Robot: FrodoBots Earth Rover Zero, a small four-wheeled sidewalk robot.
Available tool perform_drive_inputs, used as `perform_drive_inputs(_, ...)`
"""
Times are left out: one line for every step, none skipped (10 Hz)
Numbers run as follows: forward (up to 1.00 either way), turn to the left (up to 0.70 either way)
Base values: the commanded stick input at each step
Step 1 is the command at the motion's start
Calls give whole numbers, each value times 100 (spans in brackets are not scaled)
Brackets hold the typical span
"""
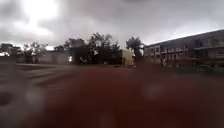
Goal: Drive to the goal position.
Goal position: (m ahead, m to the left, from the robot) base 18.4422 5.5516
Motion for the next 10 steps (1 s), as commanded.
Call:
perform_drive_inputs(45, 0)
perform_drive_inputs(45, 0)
perform_drive_inputs(45, 0)
perform_drive_inputs(45, 0)
perform_drive_inputs(45, 0)
perform_drive_inputs(45, 0)
perform_drive_inputs(45, 0)
perform_drive_inputs(45, 0)
perform_drive_inputs(45, 0)
perform_drive_inputs(45, 0)
